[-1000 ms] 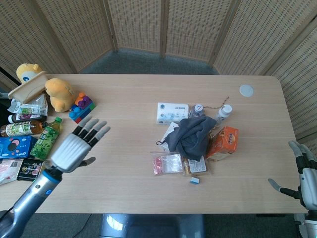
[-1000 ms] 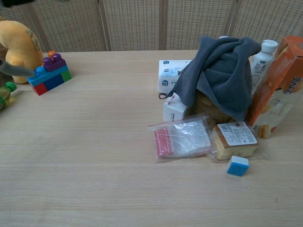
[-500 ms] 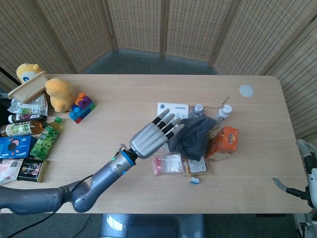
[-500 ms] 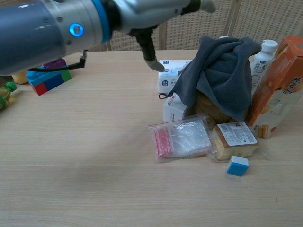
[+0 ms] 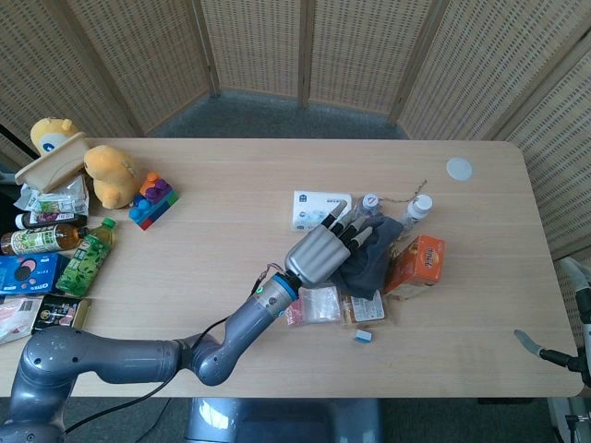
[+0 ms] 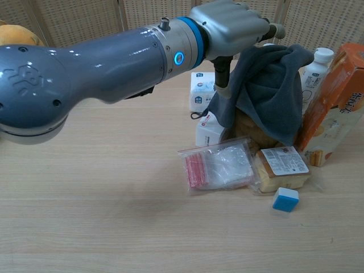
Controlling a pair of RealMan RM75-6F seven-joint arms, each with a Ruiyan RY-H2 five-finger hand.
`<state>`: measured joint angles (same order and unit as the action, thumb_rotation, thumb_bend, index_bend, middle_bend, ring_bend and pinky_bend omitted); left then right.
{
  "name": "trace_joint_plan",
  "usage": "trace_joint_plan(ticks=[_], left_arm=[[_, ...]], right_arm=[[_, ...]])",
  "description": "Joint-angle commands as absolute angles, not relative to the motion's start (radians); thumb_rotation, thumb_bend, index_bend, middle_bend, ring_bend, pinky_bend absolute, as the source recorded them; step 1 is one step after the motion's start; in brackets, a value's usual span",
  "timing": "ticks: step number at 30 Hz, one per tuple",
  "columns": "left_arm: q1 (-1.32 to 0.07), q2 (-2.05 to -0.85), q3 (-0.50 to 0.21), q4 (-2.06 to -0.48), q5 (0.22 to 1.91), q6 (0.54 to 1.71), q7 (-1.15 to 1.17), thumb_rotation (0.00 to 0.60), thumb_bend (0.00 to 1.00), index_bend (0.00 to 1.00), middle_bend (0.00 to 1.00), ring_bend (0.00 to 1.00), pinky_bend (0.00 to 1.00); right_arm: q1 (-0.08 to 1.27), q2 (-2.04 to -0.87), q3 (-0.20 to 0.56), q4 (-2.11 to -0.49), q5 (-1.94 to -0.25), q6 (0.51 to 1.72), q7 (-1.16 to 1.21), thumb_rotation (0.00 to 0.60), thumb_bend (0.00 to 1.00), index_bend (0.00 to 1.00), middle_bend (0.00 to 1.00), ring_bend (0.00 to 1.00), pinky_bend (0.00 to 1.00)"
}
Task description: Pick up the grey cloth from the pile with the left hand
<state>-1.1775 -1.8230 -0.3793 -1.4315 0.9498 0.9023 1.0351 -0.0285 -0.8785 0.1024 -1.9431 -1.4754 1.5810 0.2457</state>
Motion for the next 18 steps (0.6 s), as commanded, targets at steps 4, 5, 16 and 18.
trace_joint_plan(ticks=[4, 5, 16, 18], left_arm=[[-1.214, -1.881, -0.350, -1.347, 0.926, 0.931, 1.011, 0.600, 0.00, 0.43, 0.21, 0.20, 0.43], [-1.219, -1.889, -0.345, -1.334, 0.928, 0.933, 1.008, 0.600, 0.00, 0.48, 0.28, 0.24, 0.47], [-1.234, -1.919, -0.310, -1.308, 1.068, 1.024, 0.936, 0.600, 0.06, 0.91, 0.84, 0.70, 0.73], [-1.228, -1.888, -0.311, -1.353, 1.089, 1.043, 0.941, 0.600, 0.06, 0.91, 0.85, 0.71, 0.73]], right_arm=[[-0.029, -0.876, 0.103, -1.946, -1.477, 1.582, 0.246, 0.600, 0.00, 0.00, 0.00, 0.00, 0.00], [-0.029, -0.876, 0.103, -1.947, -1.478, 1.583, 0.246, 0.600, 0.00, 0.00, 0.00, 0.00, 0.00], [-0.034, -0.868, 0.105, -1.946, -1.475, 1.593, 0.260, 0.600, 0.00, 0.00, 0.00, 0.00, 0.00], [-0.034, -0.868, 0.104, -1.946, -1.476, 1.592, 0.259, 0.600, 0.00, 0.00, 0.00, 0.00, 0.00]])
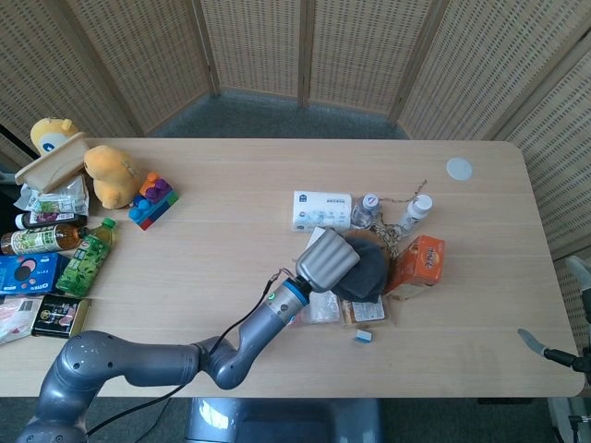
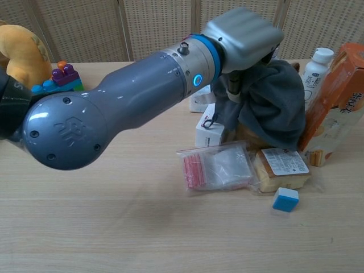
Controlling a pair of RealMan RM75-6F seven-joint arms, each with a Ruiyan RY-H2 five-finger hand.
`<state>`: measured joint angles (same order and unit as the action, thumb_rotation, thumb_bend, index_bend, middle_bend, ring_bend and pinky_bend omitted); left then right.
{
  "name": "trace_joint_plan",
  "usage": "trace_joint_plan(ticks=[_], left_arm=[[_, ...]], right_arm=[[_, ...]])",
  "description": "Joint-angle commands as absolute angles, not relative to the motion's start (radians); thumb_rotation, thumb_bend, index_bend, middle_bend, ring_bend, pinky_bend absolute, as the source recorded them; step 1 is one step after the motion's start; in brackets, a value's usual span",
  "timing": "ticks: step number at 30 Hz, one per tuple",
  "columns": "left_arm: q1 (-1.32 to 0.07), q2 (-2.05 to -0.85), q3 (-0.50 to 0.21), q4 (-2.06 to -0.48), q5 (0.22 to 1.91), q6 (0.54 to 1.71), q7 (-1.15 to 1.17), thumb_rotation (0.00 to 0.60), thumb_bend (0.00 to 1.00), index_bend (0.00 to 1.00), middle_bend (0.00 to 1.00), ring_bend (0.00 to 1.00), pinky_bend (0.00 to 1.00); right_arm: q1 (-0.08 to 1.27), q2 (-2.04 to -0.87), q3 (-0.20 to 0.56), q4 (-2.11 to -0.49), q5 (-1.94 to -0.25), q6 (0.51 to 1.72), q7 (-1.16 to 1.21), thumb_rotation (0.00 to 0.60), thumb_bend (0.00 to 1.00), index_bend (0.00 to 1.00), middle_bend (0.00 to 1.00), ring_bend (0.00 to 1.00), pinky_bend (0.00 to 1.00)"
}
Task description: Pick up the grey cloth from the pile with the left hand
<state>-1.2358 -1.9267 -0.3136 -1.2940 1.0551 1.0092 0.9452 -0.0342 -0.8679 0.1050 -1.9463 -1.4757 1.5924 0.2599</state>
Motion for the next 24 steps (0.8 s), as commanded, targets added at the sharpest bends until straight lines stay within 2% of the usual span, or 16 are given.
trace_joint_plan(ticks=[1, 11, 20, 24], left_arm=[[-1.225, -1.868, -0.311, -1.379, 1.098, 1.054, 0.951, 0.600, 0.06, 0.91, 0.85, 0.71, 0.73], [-1.175, -1.600, -0.371, -1.723, 1.080, 1.148, 1.086, 0.600, 0.07, 0.92, 0.86, 0.71, 0.73], [-1.175, -1.392, -0.472, -1.925, 1.011, 1.206, 1.180, 0.600, 0.06, 0.92, 0.86, 0.72, 0.73], [-1.185, -1.342, -0.501, -1.971, 0.977, 1.230, 1.201, 0.600, 0.06, 0.92, 0.86, 0.72, 0.73]], right_arm=[[-0.034, -0.869, 0.104, -1.946, -1.477, 1.591, 0.257, 0.600, 0.00, 0.00, 0.00, 0.00, 0.00], [-0.031, -0.880, 0.101, -1.950, -1.480, 1.587, 0.227, 0.600, 0.00, 0.00, 0.00, 0.00, 0.00], [-0.030, -0.884, 0.103, -1.951, -1.473, 1.588, 0.214, 0.600, 0.00, 0.00, 0.00, 0.00, 0.00], [-0.032, -0.884, 0.102, -1.954, -1.476, 1.590, 0.211, 0.600, 0.00, 0.00, 0.00, 0.00, 0.00]])
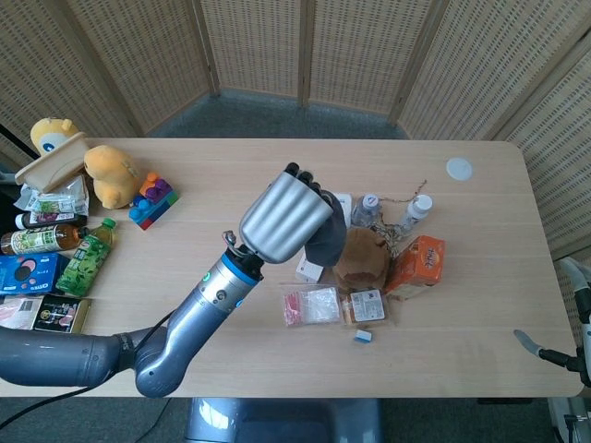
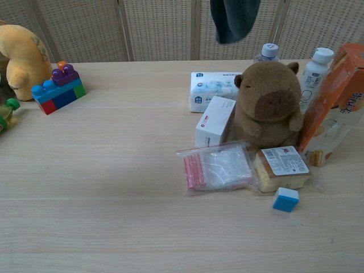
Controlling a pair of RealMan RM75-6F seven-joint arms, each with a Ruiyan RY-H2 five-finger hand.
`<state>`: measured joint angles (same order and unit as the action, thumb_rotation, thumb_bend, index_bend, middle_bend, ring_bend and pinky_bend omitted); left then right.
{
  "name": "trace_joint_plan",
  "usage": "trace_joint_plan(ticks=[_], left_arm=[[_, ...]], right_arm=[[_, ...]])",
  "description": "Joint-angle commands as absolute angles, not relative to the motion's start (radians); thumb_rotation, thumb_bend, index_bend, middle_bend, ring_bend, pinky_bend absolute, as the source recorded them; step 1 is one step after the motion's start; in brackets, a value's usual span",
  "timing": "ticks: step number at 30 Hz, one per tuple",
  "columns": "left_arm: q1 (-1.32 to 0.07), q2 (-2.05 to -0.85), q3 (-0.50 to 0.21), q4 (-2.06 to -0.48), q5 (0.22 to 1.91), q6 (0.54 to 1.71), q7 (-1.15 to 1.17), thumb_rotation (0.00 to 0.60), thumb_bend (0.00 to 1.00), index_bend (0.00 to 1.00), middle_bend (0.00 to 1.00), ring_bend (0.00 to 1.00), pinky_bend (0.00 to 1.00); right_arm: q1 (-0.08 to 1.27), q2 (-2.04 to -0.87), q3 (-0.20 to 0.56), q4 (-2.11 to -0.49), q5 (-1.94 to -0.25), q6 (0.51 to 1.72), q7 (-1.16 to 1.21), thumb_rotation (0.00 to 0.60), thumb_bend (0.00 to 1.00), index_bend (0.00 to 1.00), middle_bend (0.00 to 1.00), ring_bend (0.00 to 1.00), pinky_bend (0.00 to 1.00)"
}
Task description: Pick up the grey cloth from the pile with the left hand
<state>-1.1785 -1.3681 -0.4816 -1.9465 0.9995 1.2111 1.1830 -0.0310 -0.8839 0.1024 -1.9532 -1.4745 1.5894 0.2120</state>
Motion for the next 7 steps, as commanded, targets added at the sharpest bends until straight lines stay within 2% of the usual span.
trace_joint_plan(ticks=[1, 7], left_arm=[[-1.188, -1.336, -0.504, -1.977, 0.970, 1.236, 1.204, 0.600, 0.06, 0.92, 0.86, 0.72, 0.73], [-1.206, -1.313, -0.499, -1.993, 0.941, 1.262, 1.205, 0.600, 0.07, 0.92, 0.86, 0.72, 0.73]], right_arm=[[-0.032, -0.884, 0.102, -1.955, -1.477, 1.592, 0.210, 0.600, 0.00, 0.00, 0.00, 0.00, 0.00], [-0.034, -0.883, 0.101, -1.956, -1.479, 1.594, 0.210, 0.598, 0.00, 0.00, 0.00, 0.00, 0.00]])
